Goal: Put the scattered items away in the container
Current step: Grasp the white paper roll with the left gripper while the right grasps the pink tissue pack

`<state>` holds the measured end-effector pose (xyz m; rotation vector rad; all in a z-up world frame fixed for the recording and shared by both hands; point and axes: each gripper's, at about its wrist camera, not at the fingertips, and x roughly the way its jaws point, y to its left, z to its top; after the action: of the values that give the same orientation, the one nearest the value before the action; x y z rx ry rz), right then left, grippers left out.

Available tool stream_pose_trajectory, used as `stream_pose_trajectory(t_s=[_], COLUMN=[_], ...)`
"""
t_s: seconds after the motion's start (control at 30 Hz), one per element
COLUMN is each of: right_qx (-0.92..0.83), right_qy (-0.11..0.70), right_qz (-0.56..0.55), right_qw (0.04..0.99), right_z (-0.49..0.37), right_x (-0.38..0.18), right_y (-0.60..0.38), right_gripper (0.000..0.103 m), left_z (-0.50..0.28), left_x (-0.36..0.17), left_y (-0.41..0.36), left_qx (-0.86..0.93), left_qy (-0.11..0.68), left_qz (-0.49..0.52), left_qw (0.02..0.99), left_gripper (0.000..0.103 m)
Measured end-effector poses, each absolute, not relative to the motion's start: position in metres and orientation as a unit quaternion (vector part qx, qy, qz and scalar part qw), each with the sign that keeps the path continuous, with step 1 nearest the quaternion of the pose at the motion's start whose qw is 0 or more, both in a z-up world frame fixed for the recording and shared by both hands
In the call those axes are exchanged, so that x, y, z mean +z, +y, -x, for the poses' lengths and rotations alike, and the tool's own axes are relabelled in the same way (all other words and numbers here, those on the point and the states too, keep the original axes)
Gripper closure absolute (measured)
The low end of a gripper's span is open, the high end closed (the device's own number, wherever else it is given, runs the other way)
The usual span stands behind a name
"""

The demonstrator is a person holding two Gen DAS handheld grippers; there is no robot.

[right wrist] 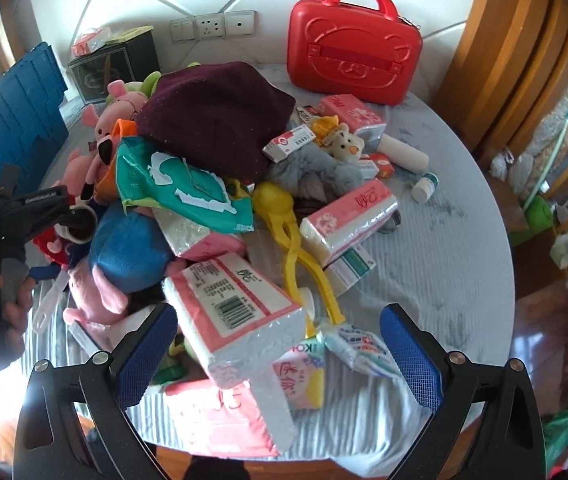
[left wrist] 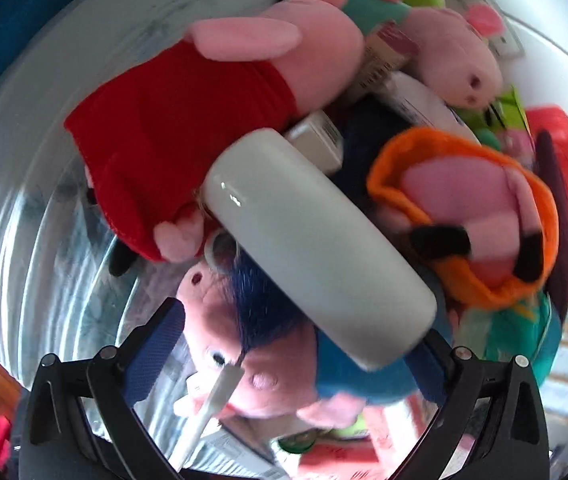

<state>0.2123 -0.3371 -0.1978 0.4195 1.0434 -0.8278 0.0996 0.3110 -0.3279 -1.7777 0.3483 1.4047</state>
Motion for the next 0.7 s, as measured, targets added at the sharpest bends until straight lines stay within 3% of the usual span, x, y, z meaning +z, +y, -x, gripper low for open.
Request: stream_pose_trajectory(t_s=[0.17,0.3,0.43,0.67,0.7], right_qx=[-0.366,-0.334,-0.290,-0.243,-0.235], right_qy=[0.494,0.529,0.573,0.621,0.629], right_qz=[-0.187,-0.179,-0.188,-0.165,-0.159], right_qw=[0.766,0.759,0.743,0.727,0.724], right_z=[-0.223,-0.241,-0.256,-0.279,-0.282], right_x=[-0.209,-0.233,-0.262,-0.291,-0.295], right_y=[-0.347,-0.356,-0.365,-0.359,-0.356], right_gripper=[0.000,0.000,0.000,0.000,0.001], left_z=[-0.102,-0.111,-0.116,-0.113,-0.111], left_x=[-0.327,-0.330,-0.331,-0.338,-0.339], left_y=[0.319,0.323,0.320,0.303,0.300], left_qx=[0.561,0.548,0.551,0.554,0.551], left_qy=[0.124,0.115,0.108,0.086,0.081], left_qz=[0.702,0.710,0.710,0.724,0.726], left_qw=[0.420,0.428,0.425,0.403,0.403], left_gripper=[0.012,0.030,0.038,0.077,0.078])
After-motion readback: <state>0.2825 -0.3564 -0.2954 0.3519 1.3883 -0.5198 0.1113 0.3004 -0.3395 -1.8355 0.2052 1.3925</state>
